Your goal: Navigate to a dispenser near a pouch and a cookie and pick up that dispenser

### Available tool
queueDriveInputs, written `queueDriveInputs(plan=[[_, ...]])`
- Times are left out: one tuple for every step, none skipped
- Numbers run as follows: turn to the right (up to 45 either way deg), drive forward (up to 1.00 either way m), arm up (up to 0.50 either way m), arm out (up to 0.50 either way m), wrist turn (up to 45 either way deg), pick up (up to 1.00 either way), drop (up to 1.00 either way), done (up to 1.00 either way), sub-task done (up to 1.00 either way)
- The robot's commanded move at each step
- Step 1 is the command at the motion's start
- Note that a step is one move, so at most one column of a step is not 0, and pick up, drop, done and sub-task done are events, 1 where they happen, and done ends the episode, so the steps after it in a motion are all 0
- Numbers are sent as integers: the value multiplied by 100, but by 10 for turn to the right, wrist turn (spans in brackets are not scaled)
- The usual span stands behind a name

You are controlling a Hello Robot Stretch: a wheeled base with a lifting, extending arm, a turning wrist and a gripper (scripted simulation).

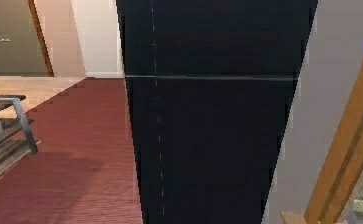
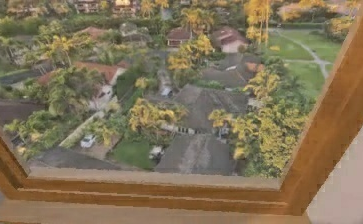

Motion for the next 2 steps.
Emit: queueDriveInputs(plan=[[0,5,0,0,0,0,0,0,0],[-450,0,0,0,0,0,0,0,0]])
